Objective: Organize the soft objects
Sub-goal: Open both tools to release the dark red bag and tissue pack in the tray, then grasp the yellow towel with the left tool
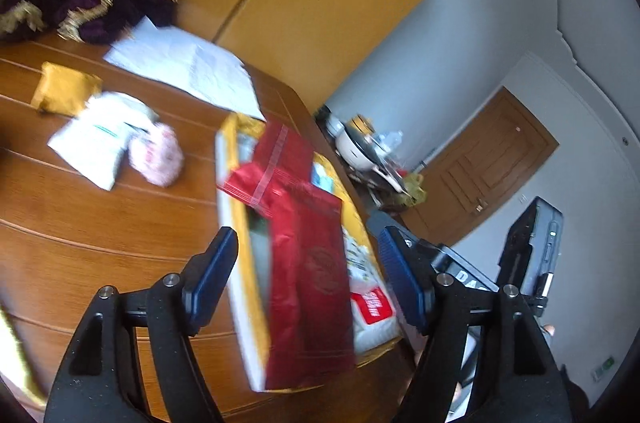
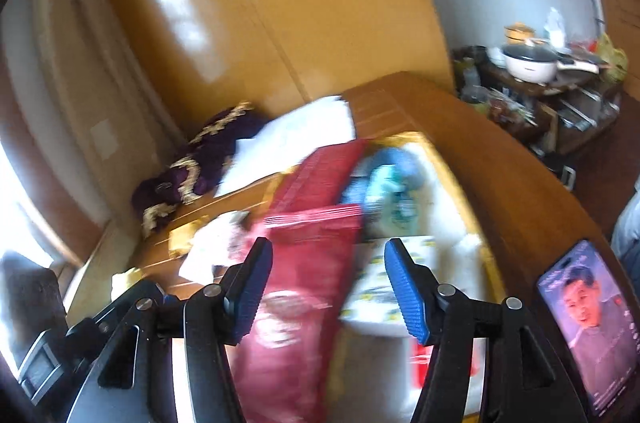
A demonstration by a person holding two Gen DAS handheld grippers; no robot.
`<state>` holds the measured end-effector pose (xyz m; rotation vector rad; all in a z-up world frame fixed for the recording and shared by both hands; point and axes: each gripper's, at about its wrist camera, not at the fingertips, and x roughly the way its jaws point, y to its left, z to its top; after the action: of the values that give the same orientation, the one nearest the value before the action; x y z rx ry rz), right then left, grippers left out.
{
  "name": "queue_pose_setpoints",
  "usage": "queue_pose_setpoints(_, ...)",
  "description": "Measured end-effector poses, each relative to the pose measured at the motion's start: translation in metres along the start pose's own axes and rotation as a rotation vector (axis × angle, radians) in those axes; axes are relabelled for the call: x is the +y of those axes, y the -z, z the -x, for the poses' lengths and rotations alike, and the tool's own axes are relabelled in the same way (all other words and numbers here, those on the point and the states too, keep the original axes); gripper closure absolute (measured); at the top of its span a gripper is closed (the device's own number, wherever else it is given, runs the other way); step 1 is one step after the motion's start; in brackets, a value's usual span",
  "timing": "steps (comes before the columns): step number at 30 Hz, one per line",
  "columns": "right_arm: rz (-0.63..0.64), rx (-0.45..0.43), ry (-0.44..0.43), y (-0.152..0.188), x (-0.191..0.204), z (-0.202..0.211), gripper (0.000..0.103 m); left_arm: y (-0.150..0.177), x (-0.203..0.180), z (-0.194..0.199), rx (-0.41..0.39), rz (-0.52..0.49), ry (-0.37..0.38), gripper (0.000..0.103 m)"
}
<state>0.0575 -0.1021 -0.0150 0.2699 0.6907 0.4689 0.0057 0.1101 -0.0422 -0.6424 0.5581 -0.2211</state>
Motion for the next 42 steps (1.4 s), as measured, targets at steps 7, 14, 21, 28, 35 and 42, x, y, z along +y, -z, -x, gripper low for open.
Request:
queue_pose_setpoints(7, 0.176, 0.084, -0.17, 0.022, 0.077, -0.023, 0.042, -0.004, 0.046, 0.054, -0.098, 0.002, -0.211, 0.029)
queue_pose_setpoints(14, 0.292, 0.21, -0.291, 0.02, 0.152, -0.062, 0.042, -0.012, 0.096, 0.091, -0.177, 0.122, -0.345, 0.029)
queue_pose_setpoints(21, 0.302, 0.26, -0.258, 0.03, 0.183, -0.109, 0.042, -0.018, 0.122, 0.106, -0.223, 0.18, -0.437, 0.029)
queue_pose_setpoints(28, 0.245, 0.296, -0.227, 0.036, 0.166, -0.128, 0.042, -0.017, 0.136, 0.11, -0.21, 0.202, -0.495, 0.029)
queue_pose_setpoints(35, 0.258, 0.315, -0.208, 0.04, 0.167, -0.133, 0.042, -0.016, 0.139, 0.108, -0.192, 0.201, -0.51, 0.029)
queue_pose_setpoints(42, 0.258, 0.325, -0.196, 0.041, 0.164, -0.137, 0.042, -0.016, 0.141, 0.102, -0.173, 0.205, -0.519, 0.029)
